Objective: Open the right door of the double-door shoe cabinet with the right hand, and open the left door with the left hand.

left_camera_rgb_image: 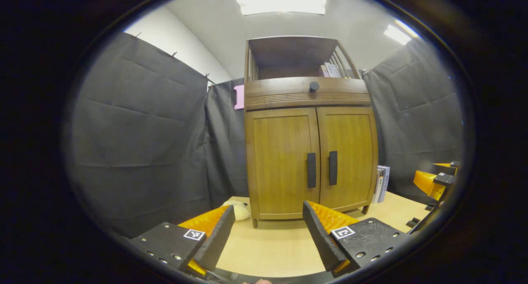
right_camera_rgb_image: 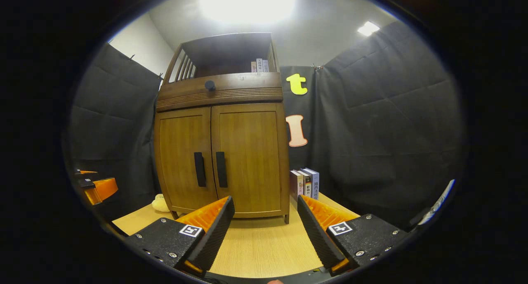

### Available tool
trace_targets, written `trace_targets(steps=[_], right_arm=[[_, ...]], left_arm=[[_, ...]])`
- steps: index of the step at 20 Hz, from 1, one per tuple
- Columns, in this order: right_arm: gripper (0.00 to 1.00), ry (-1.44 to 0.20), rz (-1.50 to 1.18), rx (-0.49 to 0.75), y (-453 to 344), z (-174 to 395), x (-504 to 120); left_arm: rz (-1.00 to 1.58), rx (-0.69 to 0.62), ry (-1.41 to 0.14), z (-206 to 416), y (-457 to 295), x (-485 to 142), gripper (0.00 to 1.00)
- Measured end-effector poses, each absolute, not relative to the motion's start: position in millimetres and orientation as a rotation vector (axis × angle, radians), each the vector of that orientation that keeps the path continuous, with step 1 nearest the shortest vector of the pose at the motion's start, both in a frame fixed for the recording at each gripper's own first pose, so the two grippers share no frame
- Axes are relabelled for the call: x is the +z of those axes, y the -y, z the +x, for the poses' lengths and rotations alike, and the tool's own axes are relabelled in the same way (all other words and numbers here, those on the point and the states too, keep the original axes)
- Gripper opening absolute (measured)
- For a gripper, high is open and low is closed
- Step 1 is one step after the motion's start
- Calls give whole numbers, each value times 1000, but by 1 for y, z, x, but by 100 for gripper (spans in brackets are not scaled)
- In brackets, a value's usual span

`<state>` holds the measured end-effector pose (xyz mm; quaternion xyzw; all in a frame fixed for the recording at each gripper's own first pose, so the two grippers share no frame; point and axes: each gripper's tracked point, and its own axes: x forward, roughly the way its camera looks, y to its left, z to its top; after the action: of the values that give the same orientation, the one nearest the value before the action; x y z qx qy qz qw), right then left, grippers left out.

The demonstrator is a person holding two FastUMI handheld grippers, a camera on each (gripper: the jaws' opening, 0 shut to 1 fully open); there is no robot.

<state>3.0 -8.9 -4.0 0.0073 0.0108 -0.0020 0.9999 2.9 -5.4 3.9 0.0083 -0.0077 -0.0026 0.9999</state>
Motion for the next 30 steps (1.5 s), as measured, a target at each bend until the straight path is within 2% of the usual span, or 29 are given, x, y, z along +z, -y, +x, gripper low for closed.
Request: trace_targets(steps=[9, 11, 12, 14, 25, 26, 30], right_arm=[[95, -20, 43, 48, -19, 53, 15], [95, -11, 43, 66, -30, 72, 20], [95, -8, 43, 74, -35, 82, 23], [95, -4, 50, 93, -45, 102, 26], [95, 13, 68, 147, -97, 199, 29], [95, 10, 68, 149, -100, 205, 29], [95, 4, 71, 161, -113, 233, 20]], left_arm=[[17, 3, 9, 8, 5, 3, 100], [13, 8, 5, 12, 3, 3, 87], [14, 13, 4, 14, 2, 3, 95], [19, 22, 2, 15, -2, 2, 100], [16, 114, -27, 19, -20, -4, 100], [16, 124, -30, 19, -22, -5, 95], [20, 161, -44, 21, -25, -7, 95]])
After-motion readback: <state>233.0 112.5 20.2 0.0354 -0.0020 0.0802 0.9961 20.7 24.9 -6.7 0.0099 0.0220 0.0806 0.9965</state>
